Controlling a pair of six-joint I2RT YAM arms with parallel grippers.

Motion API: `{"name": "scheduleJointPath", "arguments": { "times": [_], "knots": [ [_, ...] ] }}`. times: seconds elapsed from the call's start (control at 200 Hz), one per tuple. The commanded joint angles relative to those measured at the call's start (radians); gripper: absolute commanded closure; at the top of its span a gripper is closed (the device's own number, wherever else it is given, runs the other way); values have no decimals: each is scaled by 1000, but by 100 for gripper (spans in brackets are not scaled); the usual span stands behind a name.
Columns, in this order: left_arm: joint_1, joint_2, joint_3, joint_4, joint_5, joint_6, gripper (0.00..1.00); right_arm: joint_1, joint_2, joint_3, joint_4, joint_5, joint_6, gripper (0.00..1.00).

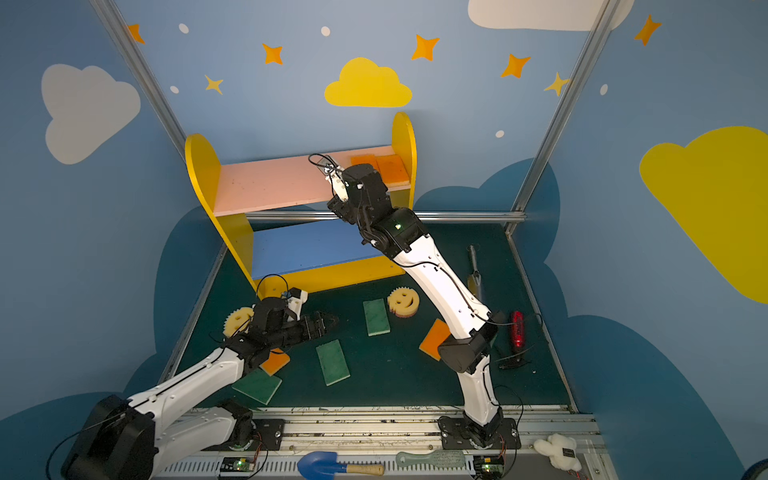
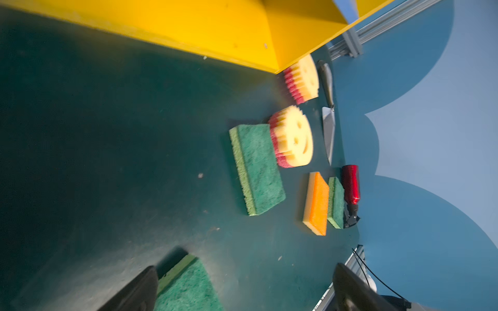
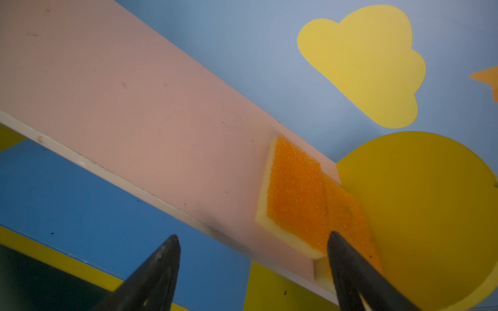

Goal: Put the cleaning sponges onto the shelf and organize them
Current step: 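Withdraw the right gripper while the left reaches an orange sponge on the table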

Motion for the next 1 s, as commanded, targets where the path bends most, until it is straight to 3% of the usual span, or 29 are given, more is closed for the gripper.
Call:
{"name": "scheduleJointPath", "arguments": {
  "times": [0.0,0.24,0.39,0.616,0.746,0.996],
  "knots": [
    [-27,-17,57,-73,-29,51,1,-6,-135,-96,1,-48,97,15],
    [-144,63,169,-119,-87,93,8,-108,-458,-559,130,-220,360,16],
    [-219,168,234,-108,-131,98,21,-217,-651,-845,197,-331,507,16],
    [-327,391,341,-43,-125,84,49,-409,-901,-1275,329,-489,747,16],
    [-393,530,425,-12,-112,71,50,-515,-1014,-1510,394,-596,866,16],
    [-497,766,632,-17,-86,68,48,-764,-1154,-1787,453,-786,1034,16]
  ]
}}
